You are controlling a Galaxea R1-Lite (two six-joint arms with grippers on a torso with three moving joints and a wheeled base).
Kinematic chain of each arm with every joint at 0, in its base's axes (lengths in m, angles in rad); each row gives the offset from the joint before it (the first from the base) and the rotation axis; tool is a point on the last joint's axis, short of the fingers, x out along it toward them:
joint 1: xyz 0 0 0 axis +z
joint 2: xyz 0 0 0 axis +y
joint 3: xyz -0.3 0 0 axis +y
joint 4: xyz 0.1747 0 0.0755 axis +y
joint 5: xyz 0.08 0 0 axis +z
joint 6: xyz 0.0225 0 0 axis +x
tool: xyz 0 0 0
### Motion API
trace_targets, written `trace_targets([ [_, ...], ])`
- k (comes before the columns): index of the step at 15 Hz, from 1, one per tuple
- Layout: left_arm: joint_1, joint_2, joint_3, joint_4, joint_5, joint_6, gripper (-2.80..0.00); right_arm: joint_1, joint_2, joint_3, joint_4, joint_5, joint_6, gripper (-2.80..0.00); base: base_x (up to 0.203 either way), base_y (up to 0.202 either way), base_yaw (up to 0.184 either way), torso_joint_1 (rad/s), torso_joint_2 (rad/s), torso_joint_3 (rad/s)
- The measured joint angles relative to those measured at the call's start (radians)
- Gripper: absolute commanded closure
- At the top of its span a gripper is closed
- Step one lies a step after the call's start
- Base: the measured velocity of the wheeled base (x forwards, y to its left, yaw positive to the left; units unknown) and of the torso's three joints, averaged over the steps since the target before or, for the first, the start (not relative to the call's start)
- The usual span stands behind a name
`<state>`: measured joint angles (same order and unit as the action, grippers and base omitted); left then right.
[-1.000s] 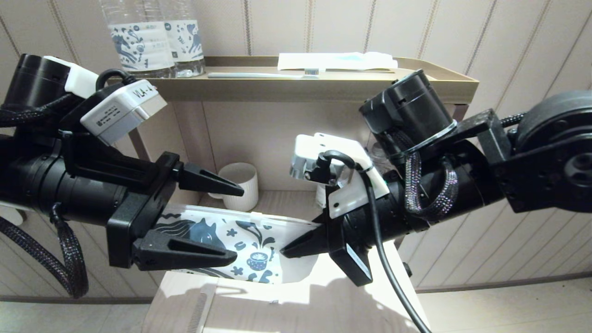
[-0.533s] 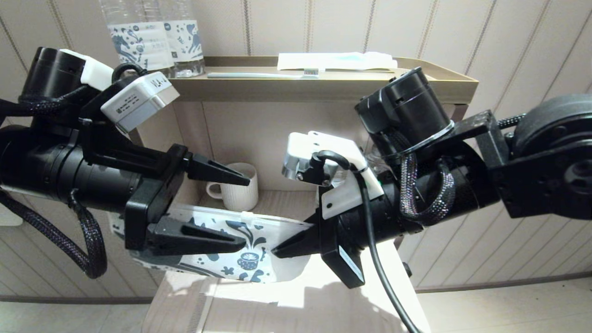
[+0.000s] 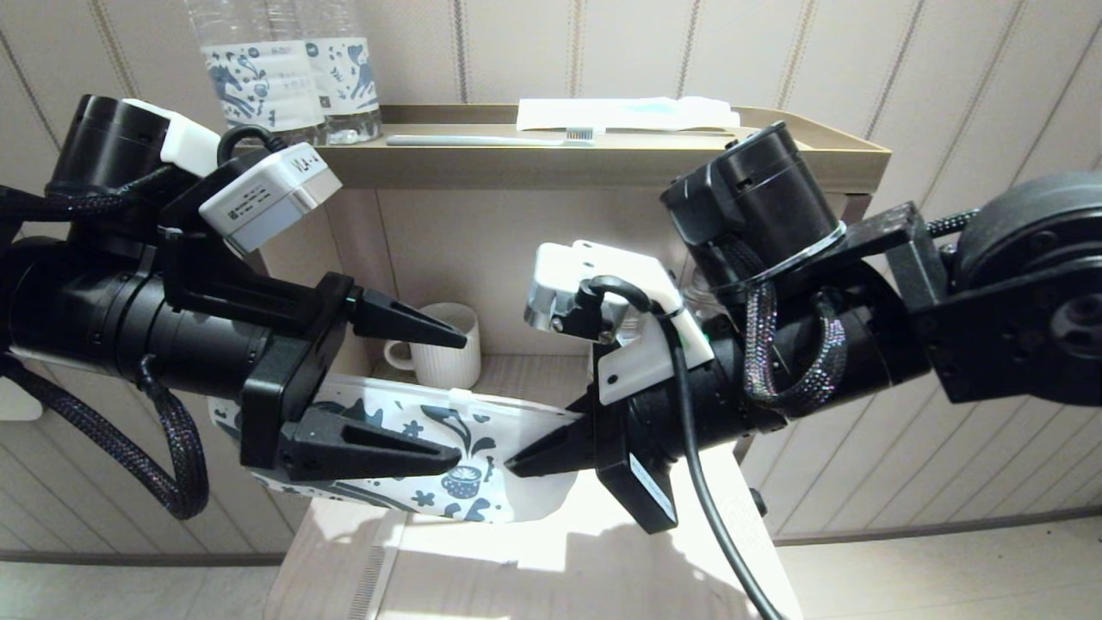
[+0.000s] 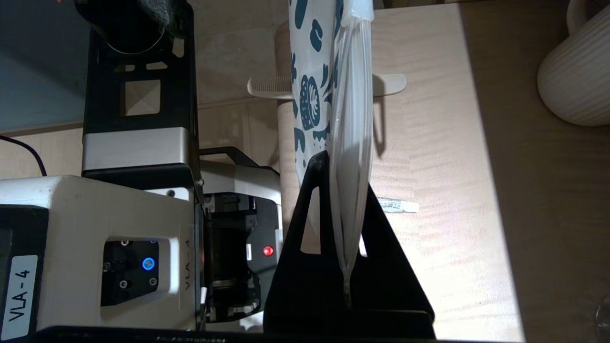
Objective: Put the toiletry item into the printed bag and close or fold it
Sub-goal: Open the storage bag
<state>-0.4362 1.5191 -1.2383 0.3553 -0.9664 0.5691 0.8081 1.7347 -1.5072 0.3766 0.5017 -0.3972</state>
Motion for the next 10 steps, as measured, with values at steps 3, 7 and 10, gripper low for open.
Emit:
trace_targets([
  [3,0.0,0.001,-0.005,0.0,0.002,-0.002,-2.8,0.0,0.005,-0.003,0.0,-0.001,0.001,0.0,0.0,0.0,0.0,0.0,0.0,0.0],
  [7,-0.002,0.003,0.0,0.0,0.004,-0.001,-2.8,-0.002,0.01,-0.004,0.0,-0.001,0.001,0.0,0.0,0.0,0.0,0.0,0.0,0.0],
  [10,-0.003,0.006,0.004,0.0,0.014,-0.004,-2.8,-0.002,0.013,-0.008,0.0,-0.001,0.001,0.0,0.0,0.0,0.0,0.0,0.0,0.0],
])
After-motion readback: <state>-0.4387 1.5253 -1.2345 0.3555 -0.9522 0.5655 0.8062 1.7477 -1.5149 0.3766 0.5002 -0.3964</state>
